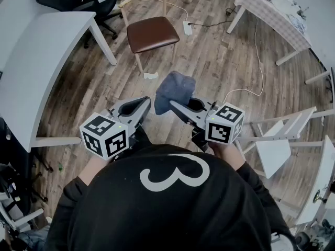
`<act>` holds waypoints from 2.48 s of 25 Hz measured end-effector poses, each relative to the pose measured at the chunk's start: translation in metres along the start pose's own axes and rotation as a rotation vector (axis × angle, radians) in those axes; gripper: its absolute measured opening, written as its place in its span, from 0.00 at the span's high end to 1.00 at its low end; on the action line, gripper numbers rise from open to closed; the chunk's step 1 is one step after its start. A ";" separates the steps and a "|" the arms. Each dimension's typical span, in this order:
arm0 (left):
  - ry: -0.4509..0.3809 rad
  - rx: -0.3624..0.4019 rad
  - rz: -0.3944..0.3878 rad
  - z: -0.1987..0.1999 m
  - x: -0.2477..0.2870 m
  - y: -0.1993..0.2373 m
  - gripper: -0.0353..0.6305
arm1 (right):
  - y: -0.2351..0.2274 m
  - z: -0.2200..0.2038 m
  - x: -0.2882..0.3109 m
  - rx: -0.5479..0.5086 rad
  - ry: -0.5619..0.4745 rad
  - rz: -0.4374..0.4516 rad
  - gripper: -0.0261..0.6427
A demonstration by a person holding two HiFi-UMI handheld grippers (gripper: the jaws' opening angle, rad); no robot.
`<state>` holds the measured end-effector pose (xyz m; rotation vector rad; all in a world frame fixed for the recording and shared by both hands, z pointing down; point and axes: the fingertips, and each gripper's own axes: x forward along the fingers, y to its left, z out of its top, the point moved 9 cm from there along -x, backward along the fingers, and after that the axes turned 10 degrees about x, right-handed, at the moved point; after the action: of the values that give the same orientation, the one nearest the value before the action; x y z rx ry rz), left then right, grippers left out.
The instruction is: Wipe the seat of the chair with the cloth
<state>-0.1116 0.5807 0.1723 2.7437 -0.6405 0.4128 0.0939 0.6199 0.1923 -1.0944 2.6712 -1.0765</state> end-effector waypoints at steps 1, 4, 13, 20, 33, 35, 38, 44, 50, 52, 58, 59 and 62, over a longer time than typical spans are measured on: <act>0.001 0.002 -0.001 0.001 0.000 -0.002 0.93 | 0.001 0.001 -0.002 0.000 -0.002 0.000 0.83; 0.004 0.006 -0.001 0.003 0.001 -0.006 0.93 | 0.002 0.002 -0.006 -0.001 -0.004 0.001 0.83; 0.029 -0.016 0.022 -0.003 -0.004 0.004 0.93 | -0.004 0.000 0.011 0.080 0.026 0.068 0.83; 0.045 -0.070 0.041 -0.011 -0.014 0.044 0.93 | -0.008 0.002 0.059 0.113 0.081 0.086 0.83; 0.057 -0.162 0.018 0.012 0.017 0.205 0.93 | -0.063 0.063 0.198 0.122 0.139 0.088 0.83; 0.051 -0.167 0.014 0.019 0.024 0.233 0.93 | -0.075 0.076 0.221 0.122 0.144 0.082 0.83; 0.048 -0.183 0.012 0.029 0.031 0.268 0.93 | -0.088 0.092 0.247 0.130 0.155 0.075 0.83; 0.067 -0.208 0.007 0.042 0.041 0.324 0.93 | -0.107 0.123 0.287 0.155 0.125 0.077 0.83; 0.065 -0.238 0.005 0.050 0.063 0.356 0.93 | -0.131 0.137 0.304 0.168 0.127 0.052 0.83; 0.072 -0.241 0.011 0.055 0.076 0.360 0.93 | -0.143 0.144 0.304 0.169 0.139 0.064 0.83; 0.101 -0.246 0.073 0.078 0.134 0.381 0.93 | -0.211 0.184 0.310 0.176 0.174 0.126 0.83; 0.099 -0.253 0.088 0.084 0.145 0.387 0.93 | -0.225 0.195 0.313 0.177 0.182 0.140 0.83; 0.093 -0.272 0.130 0.106 0.182 0.406 0.93 | -0.267 0.233 0.320 0.182 0.203 0.178 0.83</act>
<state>-0.1223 0.1260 0.2243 2.4205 -0.7908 0.4441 0.0836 0.1455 0.2469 -0.7374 2.6861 -1.4279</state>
